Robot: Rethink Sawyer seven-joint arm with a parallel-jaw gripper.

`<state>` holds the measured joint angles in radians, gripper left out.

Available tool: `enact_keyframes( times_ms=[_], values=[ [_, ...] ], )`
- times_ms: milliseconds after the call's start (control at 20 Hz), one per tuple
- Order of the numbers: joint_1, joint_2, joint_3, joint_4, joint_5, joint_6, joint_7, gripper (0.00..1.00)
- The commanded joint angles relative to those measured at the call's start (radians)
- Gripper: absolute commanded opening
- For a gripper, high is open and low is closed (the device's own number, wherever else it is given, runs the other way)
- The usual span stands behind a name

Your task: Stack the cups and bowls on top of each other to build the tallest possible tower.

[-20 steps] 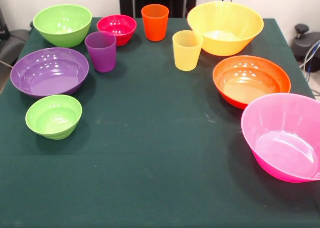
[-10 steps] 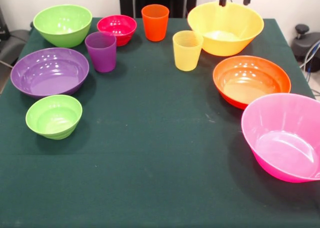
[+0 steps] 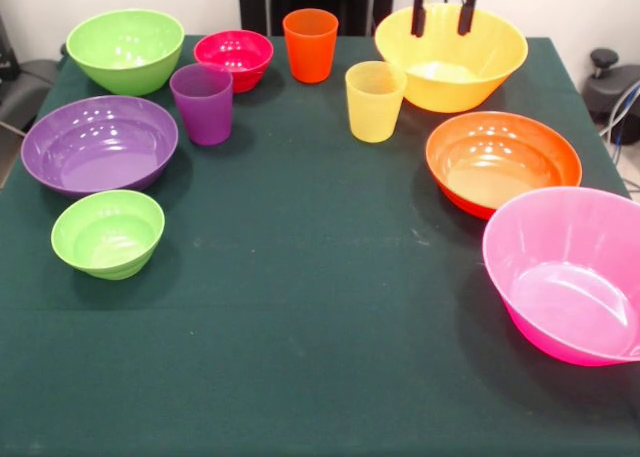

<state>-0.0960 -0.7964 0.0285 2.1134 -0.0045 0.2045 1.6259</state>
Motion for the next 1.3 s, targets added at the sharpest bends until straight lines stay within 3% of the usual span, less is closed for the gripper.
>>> enact_keyframes(
  times_ms=[50,600,900,1300],
  values=[
    [-0.015,0.098,0.051,-0.014,-0.063,-0.075,0.109,1.0],
    [-0.026,0.165,0.055,-0.045,-0.069,-0.137,0.114,1.0],
    [-0.011,0.171,0.052,-0.046,-0.07,-0.126,0.111,1.0],
    [0.0,0.147,0.11,-0.045,-0.112,-0.064,0.052,1.0]
  ],
)
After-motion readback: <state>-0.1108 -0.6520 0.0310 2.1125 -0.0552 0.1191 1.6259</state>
